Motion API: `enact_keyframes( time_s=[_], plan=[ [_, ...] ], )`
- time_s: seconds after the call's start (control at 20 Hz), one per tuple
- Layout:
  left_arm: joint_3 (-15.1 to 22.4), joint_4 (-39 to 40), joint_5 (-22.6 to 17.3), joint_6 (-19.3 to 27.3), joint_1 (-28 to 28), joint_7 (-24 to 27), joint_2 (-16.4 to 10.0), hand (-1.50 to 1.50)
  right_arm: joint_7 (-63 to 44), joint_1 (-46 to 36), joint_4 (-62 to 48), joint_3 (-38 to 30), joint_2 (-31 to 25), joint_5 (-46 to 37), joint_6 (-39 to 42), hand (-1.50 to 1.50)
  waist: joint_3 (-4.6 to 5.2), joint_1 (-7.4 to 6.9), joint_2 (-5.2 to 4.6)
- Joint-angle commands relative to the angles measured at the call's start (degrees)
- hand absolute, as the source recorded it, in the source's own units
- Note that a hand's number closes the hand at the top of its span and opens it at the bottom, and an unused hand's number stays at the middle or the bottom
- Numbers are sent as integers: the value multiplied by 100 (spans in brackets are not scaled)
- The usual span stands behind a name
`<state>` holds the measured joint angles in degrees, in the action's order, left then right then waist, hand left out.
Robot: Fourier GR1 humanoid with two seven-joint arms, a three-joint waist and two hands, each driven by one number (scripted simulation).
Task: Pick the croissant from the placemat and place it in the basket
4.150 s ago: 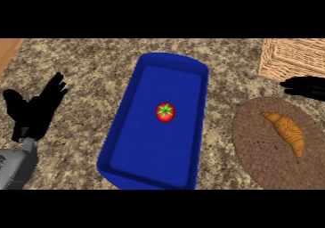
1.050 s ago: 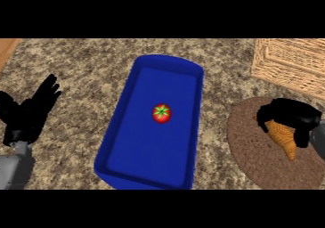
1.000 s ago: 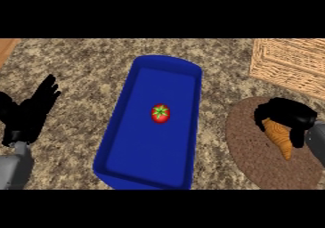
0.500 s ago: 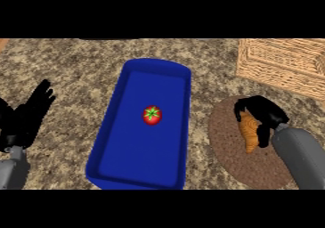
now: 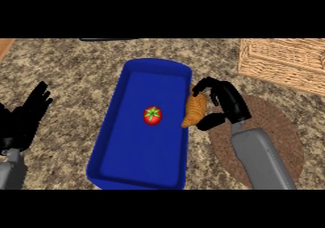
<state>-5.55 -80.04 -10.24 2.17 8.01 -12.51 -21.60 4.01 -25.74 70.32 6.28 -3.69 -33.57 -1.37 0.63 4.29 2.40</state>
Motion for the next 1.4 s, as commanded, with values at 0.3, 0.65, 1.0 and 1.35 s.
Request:
enact_keyframes(
  time_s=[0.3,0.65,1.0,1.35],
  plan=[
    [135,-112,66,-19,61,-33,122,0,-3791,-328,3492,166,155,-732,198,150,-49,-166,-123],
    [152,398,197,-165,412,208,211,0,-5229,-1947,3614,-534,-100,-1140,815,150,-56,-398,-236],
    [312,-138,367,-14,298,-64,404,0,-5098,-2792,2516,-1222,-668,-1309,647,150,-61,-486,-244],
    [84,49,261,-195,460,-13,291,0,-4436,-2785,1343,-1680,-1521,-1622,342,150,-62,-483,-258]
  ],
)
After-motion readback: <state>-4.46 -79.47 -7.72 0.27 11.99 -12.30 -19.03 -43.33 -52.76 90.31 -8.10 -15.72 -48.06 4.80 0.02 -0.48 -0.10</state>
